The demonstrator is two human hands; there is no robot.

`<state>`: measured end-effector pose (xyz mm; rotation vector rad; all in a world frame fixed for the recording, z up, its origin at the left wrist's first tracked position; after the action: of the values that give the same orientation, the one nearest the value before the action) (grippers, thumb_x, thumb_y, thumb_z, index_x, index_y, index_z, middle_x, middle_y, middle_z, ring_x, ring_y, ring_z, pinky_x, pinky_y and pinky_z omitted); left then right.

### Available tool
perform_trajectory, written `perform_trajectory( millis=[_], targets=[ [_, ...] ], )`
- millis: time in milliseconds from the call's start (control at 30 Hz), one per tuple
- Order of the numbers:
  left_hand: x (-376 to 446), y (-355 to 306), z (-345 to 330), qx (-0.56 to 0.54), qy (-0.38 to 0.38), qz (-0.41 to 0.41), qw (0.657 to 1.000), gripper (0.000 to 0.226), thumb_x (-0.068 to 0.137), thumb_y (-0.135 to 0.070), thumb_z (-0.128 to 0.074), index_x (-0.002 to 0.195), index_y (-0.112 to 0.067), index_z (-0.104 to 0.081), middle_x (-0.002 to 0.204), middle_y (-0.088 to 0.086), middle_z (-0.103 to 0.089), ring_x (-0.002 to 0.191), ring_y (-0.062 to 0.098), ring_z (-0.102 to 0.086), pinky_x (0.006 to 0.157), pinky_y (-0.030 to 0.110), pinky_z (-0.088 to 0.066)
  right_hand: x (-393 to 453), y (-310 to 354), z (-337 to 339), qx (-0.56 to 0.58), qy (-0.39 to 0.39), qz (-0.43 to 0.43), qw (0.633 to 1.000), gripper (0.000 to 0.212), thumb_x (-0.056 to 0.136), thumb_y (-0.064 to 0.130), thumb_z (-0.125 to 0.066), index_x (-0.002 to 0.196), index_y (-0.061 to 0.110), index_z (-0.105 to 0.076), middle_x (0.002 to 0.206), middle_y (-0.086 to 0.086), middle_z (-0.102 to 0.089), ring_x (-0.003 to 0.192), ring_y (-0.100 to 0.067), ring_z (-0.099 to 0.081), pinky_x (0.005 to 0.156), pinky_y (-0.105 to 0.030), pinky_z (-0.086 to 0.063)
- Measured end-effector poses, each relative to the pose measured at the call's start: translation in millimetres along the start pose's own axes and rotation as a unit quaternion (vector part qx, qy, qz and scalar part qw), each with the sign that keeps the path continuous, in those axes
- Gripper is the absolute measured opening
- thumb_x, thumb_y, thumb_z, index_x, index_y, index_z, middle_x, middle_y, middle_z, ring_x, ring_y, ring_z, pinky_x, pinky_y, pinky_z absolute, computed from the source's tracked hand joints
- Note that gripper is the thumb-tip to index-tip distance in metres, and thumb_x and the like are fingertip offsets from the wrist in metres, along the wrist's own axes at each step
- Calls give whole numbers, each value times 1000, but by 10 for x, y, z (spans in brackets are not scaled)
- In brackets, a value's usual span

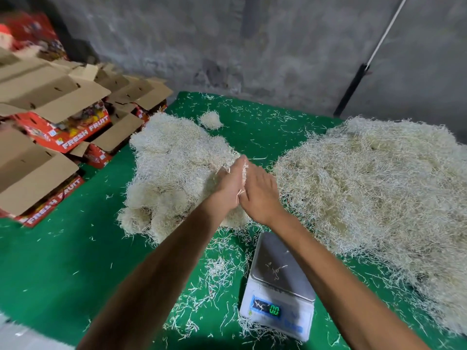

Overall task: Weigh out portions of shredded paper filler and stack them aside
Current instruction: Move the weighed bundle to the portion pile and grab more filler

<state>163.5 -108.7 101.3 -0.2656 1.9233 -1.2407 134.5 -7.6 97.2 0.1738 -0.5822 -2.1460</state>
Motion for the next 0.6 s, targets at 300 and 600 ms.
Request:
perform_trajectory(
  millis=[300, 600],
  targets=[
    [138, -213, 460, 229, -24, -80, 970, 95, 92, -80, -33, 157, -10, -27, 157, 19, -36, 142, 37, -40, 112, 52, -36, 361, 274, -236, 451, 77, -146, 877, 72, 101, 73, -32, 133, 13, -54, 127, -29, -61, 109, -39, -68, 96, -61, -56],
    [694, -520, 1461, 128, -139, -167, 968, 39, 103, -41, -53, 117, -8, -68, 91, -1, -69, 90, 22, -64, 87, 40, -58, 1453, 554, -425, 195, 55, -119, 972, 64, 105, 34, -58, 155, 9, -27, 97, -4, -60, 76, -9, -55, 69, -24, -48]
  ],
)
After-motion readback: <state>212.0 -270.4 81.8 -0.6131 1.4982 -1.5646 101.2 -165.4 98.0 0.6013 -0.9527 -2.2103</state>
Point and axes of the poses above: each hand's wrist, its own x-axis towards the middle knuckle, its own z-axis out of the back of the hand, y = z × x, the point moved 2 cm from there along x, towards the middle knuckle
